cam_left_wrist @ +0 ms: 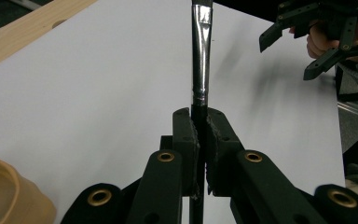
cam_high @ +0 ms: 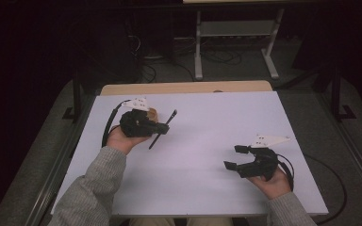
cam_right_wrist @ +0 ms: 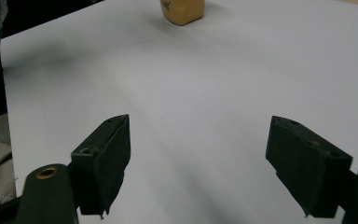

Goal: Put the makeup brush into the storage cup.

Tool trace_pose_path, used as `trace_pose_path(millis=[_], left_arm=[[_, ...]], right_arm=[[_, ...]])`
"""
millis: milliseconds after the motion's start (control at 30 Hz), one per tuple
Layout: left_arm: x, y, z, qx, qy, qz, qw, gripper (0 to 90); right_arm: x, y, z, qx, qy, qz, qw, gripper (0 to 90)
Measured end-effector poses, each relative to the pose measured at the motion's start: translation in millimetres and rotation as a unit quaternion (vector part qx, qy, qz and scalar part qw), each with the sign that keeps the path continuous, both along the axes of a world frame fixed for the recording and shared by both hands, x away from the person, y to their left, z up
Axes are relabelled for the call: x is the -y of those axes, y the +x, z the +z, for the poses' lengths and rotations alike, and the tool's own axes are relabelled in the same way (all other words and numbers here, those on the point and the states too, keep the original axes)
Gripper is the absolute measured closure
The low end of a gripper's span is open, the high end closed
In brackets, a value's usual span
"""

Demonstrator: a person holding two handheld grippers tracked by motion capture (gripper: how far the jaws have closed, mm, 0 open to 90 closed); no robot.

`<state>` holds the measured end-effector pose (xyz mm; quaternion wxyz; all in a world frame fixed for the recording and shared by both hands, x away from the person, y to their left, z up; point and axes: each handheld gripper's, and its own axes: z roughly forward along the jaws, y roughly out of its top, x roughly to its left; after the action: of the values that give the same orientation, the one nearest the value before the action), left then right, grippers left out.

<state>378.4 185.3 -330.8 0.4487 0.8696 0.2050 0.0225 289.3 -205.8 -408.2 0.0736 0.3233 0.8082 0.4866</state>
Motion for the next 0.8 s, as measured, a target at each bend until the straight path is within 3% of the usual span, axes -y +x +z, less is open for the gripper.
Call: trace_pose_path(millis=[533,800], left_arm=[[-6.0,12.0,11.7,0.011,-0.004,0.022,0.9997,84.0],[-7.0,25.9,19.0,0.017,-0.021,0.042,0.9988,84.0]], right_arm=[[-4.1,1.7,-2.2,0.003,-0.017,0.007,0.9998,20.2],[-4.2,1.4,-3.2,0.000,-0.017,0.011,0.9998,20.6]])
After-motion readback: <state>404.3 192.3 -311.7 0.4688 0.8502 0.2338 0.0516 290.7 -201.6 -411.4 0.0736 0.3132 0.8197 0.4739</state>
